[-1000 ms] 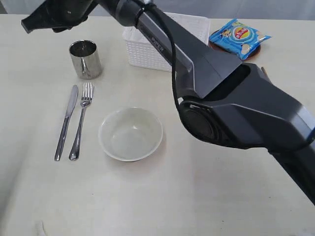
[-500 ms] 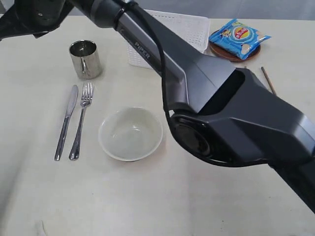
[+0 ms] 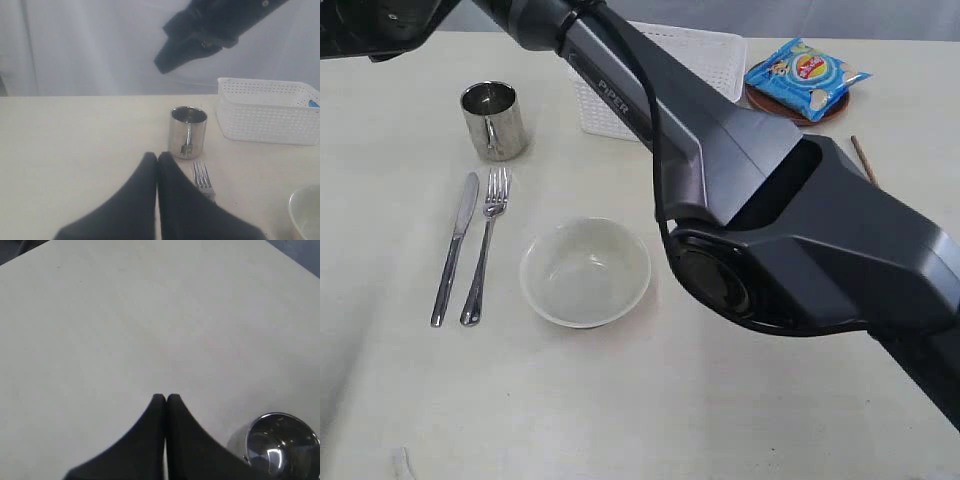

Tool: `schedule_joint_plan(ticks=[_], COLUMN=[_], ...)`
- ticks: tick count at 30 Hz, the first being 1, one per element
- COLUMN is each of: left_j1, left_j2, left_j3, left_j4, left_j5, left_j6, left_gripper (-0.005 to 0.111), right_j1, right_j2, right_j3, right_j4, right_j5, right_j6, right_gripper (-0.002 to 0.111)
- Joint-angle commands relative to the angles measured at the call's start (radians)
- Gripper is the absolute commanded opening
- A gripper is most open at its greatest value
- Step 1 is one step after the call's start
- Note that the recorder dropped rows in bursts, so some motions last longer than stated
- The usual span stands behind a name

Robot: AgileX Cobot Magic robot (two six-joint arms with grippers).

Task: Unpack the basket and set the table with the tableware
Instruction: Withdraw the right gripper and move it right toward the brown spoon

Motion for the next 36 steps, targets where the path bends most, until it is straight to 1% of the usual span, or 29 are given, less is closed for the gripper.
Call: schedule_joint_plan(ticks=[1,4,7,10,11,13,16,19,20,22,24,28,32,34,36], left_j1=[-0.001,-0.001,-0.001,-0.001,-0.001,-0.001,-0.001,-0.001,-0.001,-0.001,-0.001,-0.001,-0.001,-0.001,-0.001], left_j2=[-0.004,-0.004,-0.004,-0.004,-0.004,-0.004,-0.004,-0.004,-0.004,-0.004,-0.004,-0.004,-0.004,-0.004,-0.004], left_j3=[0.003,0.003,0.003,0.003,0.003,0.003,0.003,0.003,0.003,0.003,0.003,0.003,0.003,0.003,0.003], left_j4=[-0.001,-0.004,-0.004,-0.004,-0.004,-0.004,-0.004,-0.004,-0.004,-0.004,-0.004,-0.004,-0.004,-0.004,-0.004], left_j5=[-0.006,-0.006,-0.006,-0.006,-0.006,-0.006,-0.006,-0.006,-0.006,-0.006,-0.006,-0.006,-0.006,-0.006,-0.006], left_j6=[0.000,0.000,0.000,0.000,0.000,0.000,0.000,0.000,0.000,0.000,0.000,0.000,0.000,0.000,0.000], left_gripper=[0.000,0.000,0.000,0.000,0.000,0.000,0.000,0.000,0.000,0.000,0.000,0.000,0.000,0.000,0.000], right_j1=[-0.001,0.002,-0.003,-0.003,-0.003,-0.003,-0.007,-0.029,-0.039,-0.074,-0.118,-0.221,-0.336,-0.404,-0.472], right_j2=[-0.013,-0.013,-0.013,-0.049,-0.083,-0.169,-0.342,-0.522,-0.577,-0.678,-0.760,-0.887,-0.950,-0.962,-0.965], right_j3=[-0.008,-0.008,-0.008,-0.008,0.020,0.169,0.518,0.911,1.006,1.212,1.367,1.550,1.628,1.646,1.651], right_j4=[0.056,0.062,0.137,0.140,0.142,0.152,0.216,0.341,0.377,0.444,0.454,0.447,0.447,0.447,0.447], right_j5=[-0.012,-0.012,-0.025,-0.066,-0.097,-0.187,-0.380,-0.545,-0.590,-0.655,-0.681,-0.683,-0.592,-0.533,-0.511], right_j6=[-0.021,-0.023,-0.046,-0.071,-0.087,-0.130,-0.224,-0.375,-0.413,-0.493,-0.511,-0.550,-0.578,-0.591,-0.591], right_gripper=[-0.001,-0.001,-0.001,-0.001,-0.001,-0.001,-0.001,-0.001,-0.001,-0.001,-0.001,-0.001,-0.001,-0.001,-0.001])
